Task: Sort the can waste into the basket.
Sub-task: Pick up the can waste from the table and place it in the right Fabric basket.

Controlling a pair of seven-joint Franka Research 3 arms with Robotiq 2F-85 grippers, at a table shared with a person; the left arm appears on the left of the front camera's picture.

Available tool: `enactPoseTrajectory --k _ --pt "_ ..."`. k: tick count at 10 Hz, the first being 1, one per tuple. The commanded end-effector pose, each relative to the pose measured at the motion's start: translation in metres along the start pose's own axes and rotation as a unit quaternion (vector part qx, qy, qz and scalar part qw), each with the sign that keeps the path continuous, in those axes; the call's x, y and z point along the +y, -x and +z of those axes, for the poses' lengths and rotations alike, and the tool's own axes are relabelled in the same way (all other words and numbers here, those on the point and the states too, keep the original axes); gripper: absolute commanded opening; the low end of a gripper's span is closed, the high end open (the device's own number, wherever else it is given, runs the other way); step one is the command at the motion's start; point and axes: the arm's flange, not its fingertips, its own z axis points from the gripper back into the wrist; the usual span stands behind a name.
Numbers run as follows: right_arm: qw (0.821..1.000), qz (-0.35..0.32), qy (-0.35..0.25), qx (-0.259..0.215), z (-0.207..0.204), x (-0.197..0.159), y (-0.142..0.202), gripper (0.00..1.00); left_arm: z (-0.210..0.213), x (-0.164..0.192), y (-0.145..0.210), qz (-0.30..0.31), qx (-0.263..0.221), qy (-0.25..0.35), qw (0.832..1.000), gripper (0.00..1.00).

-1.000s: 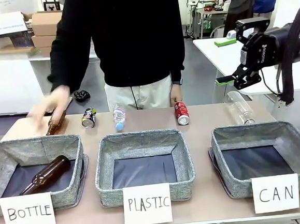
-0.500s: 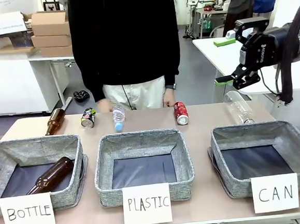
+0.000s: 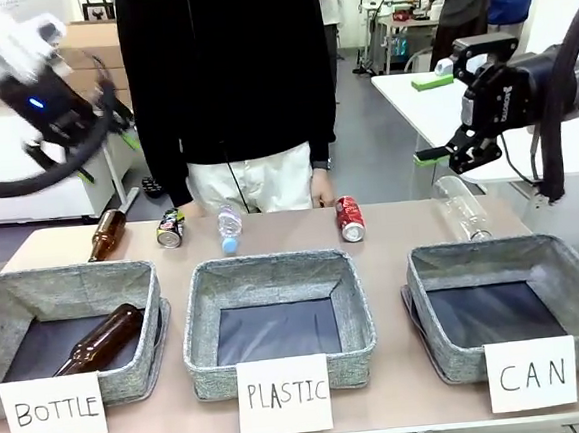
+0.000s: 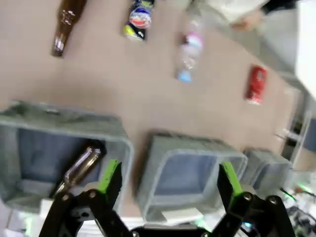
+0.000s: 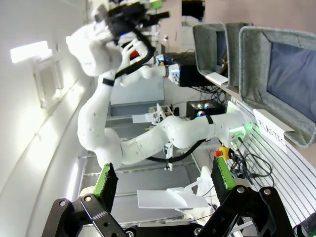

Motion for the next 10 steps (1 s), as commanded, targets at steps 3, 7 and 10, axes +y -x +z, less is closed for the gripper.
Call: enactPoseTrajectory --k 3,7,10 --pt "1.000 0.011 -0.013 -0.003 -0.002 0.002 -0.002 1.00 -0.032 -0.001 -0.016 -0.005 0.018 -0.016 1.000 1.00" --pt "1.000 0.011 -0.013 -0.003 -0.002 0.002 -0.002 1.00 -0.084 -0.014 -0.067 -0.048 0.076 -0.101 0.991 1.00" --pt "1.000 0.011 -0.013 -0.003 -0.002 0.002 -0.002 1.00 -0.148 -0.036 -0.142 -0.145 0.097 -0.204 0.963 1.00"
